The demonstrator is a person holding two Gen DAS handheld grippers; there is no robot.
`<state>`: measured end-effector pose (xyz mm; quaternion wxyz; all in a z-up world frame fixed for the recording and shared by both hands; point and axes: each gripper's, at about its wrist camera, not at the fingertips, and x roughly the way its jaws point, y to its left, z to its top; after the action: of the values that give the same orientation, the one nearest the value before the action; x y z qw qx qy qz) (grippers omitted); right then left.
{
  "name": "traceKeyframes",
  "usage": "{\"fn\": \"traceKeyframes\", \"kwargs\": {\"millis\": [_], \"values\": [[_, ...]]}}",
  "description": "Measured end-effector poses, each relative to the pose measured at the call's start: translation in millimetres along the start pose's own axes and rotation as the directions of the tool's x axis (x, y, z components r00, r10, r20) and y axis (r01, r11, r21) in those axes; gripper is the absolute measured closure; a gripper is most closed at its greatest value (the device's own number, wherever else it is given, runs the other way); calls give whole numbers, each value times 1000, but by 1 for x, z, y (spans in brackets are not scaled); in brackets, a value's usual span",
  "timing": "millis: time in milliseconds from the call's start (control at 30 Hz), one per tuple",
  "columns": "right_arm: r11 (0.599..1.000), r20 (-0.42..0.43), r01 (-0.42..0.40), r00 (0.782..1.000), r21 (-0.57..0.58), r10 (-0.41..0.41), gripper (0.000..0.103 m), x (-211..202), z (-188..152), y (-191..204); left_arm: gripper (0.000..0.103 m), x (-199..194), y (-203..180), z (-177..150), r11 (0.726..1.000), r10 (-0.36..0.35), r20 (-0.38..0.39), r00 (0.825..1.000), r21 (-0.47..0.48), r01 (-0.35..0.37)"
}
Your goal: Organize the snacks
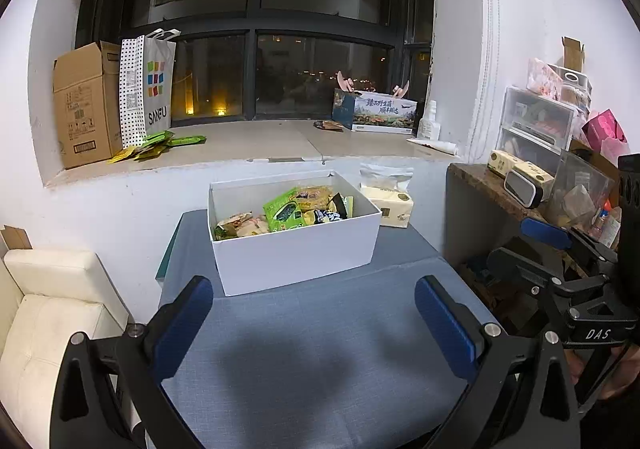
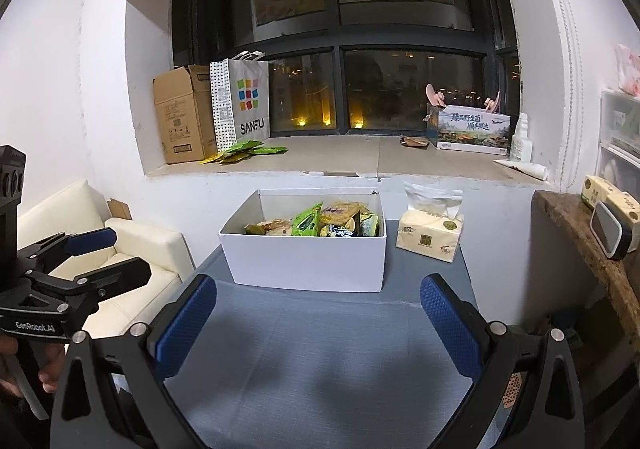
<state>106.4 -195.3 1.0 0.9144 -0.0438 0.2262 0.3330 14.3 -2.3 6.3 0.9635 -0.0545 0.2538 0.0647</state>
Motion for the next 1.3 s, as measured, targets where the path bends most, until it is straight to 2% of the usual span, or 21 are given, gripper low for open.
{"fn": "traceKeyframes", "kwargs": {"millis": [1300], "values": [[1000,-6,-10,1000,1,10,0,-1,-4,6,0,1,-1,-3,1000,-11,-11,1000,2,11]]}}
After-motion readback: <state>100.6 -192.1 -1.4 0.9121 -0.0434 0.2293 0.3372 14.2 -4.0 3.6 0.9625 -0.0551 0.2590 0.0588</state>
